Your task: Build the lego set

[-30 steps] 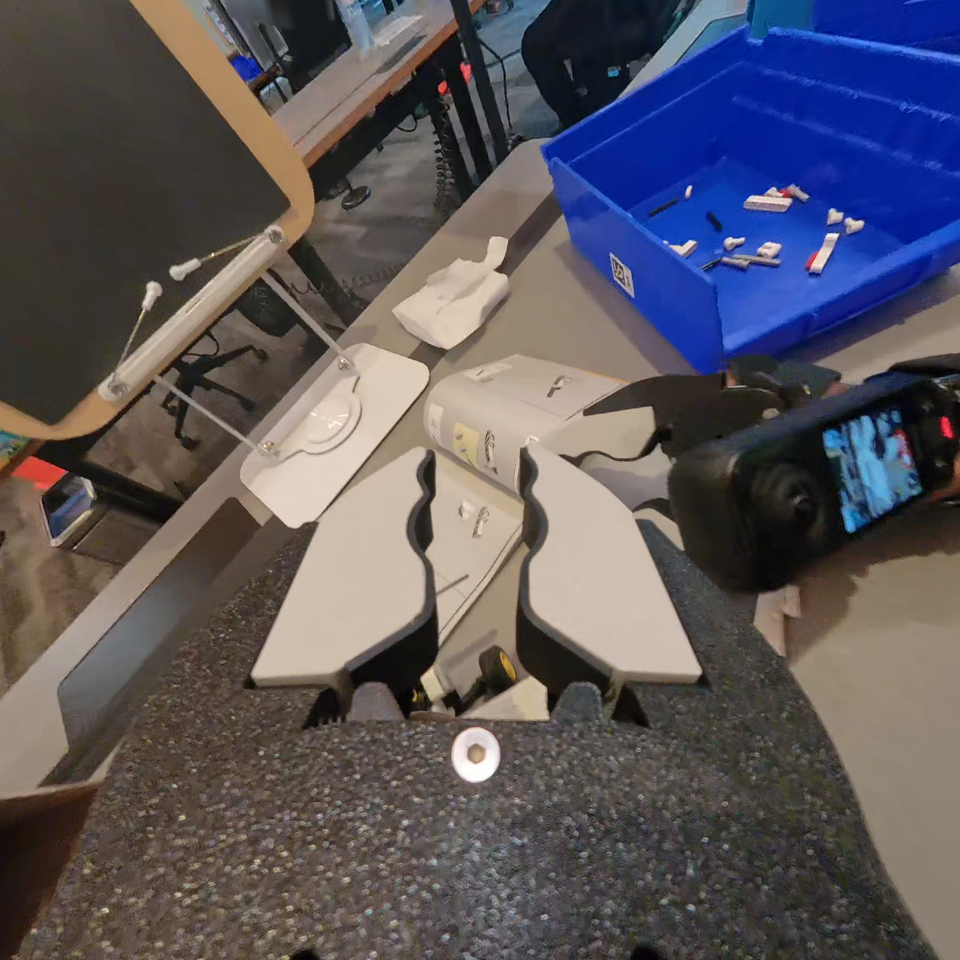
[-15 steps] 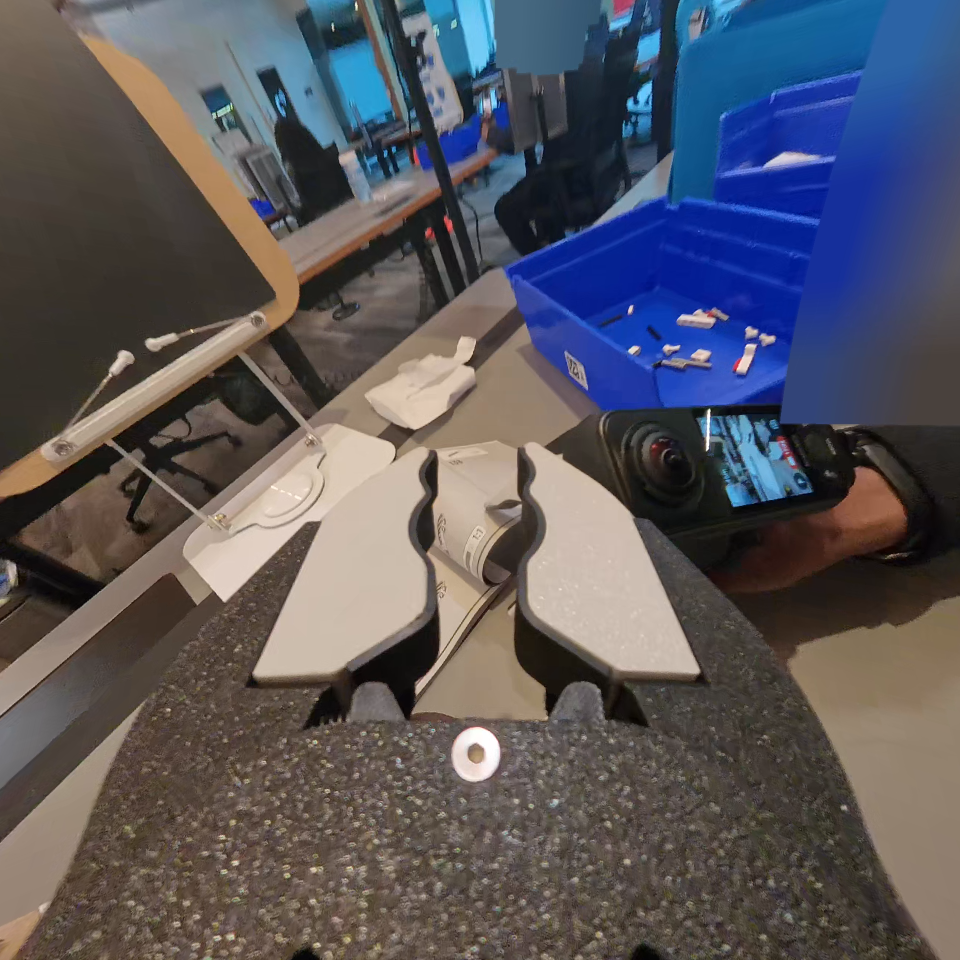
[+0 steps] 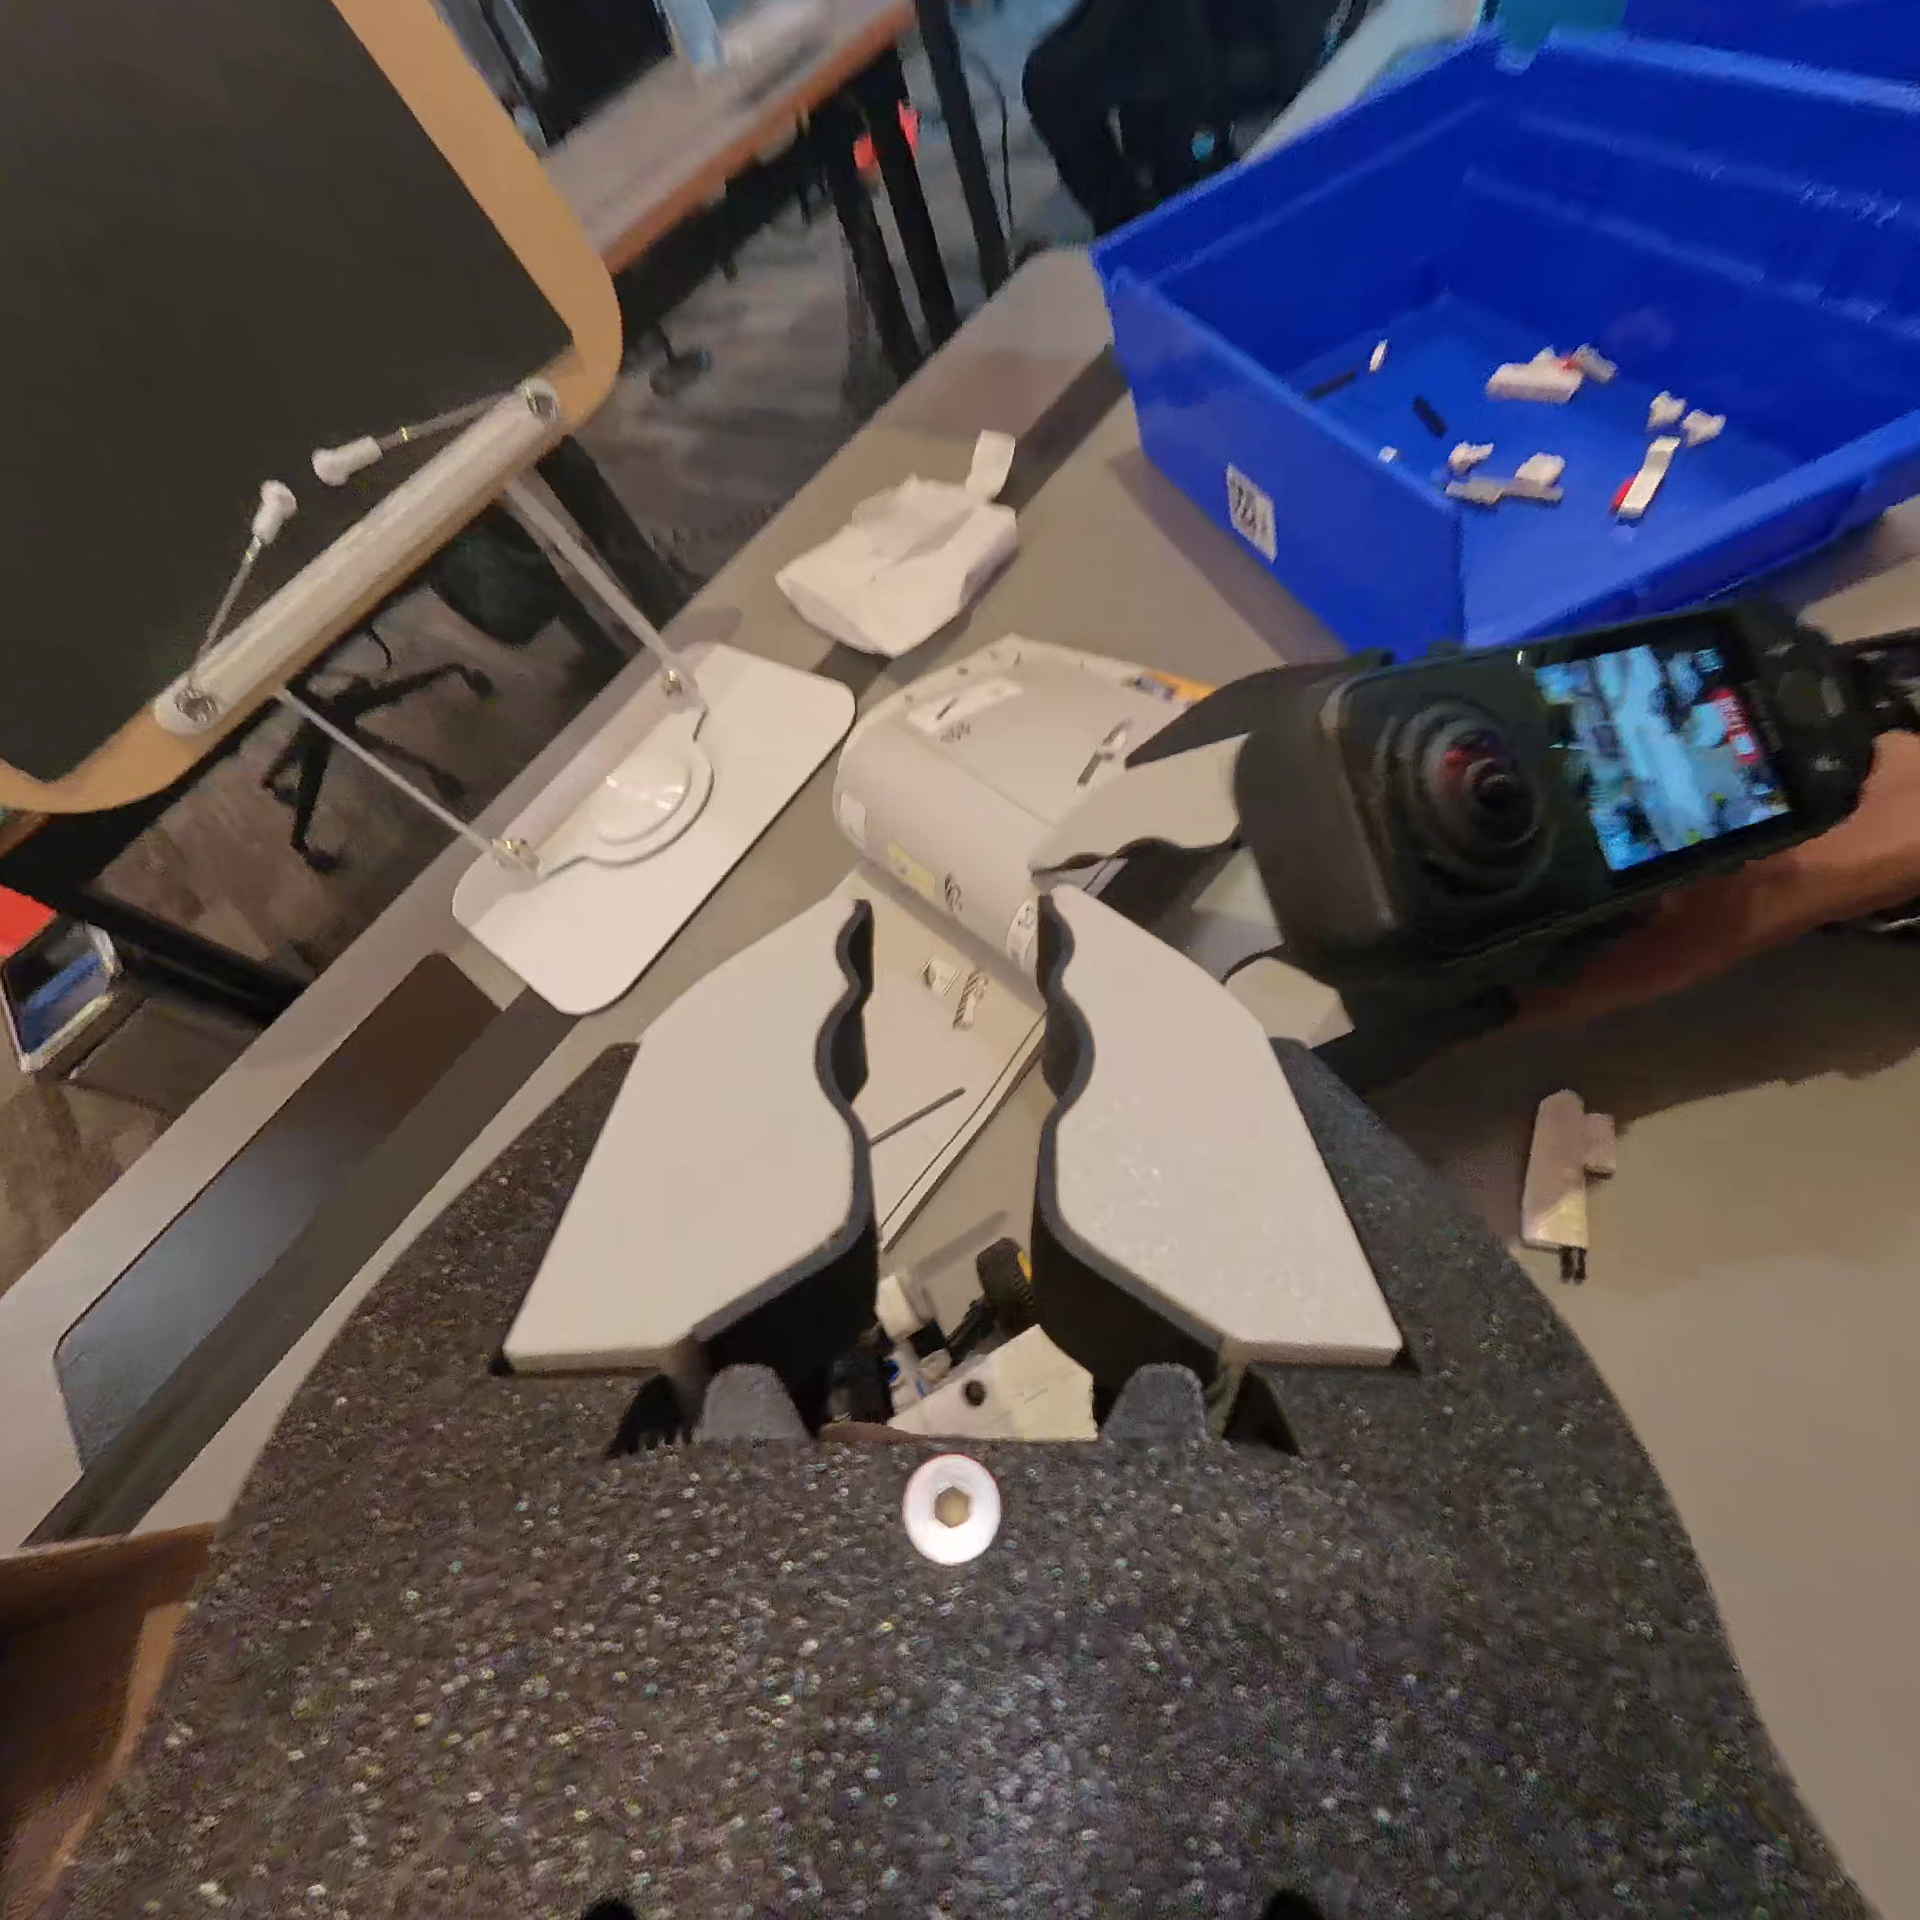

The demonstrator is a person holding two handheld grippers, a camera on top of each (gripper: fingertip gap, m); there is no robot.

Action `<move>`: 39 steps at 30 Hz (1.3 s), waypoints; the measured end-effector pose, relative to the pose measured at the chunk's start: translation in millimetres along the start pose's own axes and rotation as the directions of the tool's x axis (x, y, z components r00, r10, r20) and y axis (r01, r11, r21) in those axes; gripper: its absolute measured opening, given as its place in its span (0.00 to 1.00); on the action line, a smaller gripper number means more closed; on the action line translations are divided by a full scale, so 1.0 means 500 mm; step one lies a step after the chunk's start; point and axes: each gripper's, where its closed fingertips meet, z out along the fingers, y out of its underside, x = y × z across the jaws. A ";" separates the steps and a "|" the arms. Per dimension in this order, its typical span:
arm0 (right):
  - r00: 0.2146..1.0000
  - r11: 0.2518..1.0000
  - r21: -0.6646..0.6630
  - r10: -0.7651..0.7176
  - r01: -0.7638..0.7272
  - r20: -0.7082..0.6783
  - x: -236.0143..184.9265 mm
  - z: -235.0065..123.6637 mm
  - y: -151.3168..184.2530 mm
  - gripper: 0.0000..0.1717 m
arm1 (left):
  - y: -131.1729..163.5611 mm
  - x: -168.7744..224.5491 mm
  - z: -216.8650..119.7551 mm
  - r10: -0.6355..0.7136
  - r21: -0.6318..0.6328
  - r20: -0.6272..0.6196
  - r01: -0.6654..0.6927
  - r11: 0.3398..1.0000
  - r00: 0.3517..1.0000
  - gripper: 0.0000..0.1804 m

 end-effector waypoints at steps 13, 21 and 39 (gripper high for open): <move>0.998 0.998 0.013 -0.063 0.063 -0.004 -0.002 0.003 0.020 0.39 | 0.004 -0.023 0.202 -0.216 -0.446 -0.218 0.099 0.889 0.952 0.22; 0.987 0.989 0.002 -0.148 0.148 -0.066 0.000 -0.009 0.041 0.39 | 0.088 -0.007 0.311 -0.393 -0.643 -0.122 0.230 0.731 0.911 0.34; 0.970 0.974 0.038 -0.220 0.225 -0.104 -0.007 -0.030 0.030 0.37 | 0.113 0.006 0.325 -0.562 -0.672 -0.093 0.364 0.645 0.822 0.24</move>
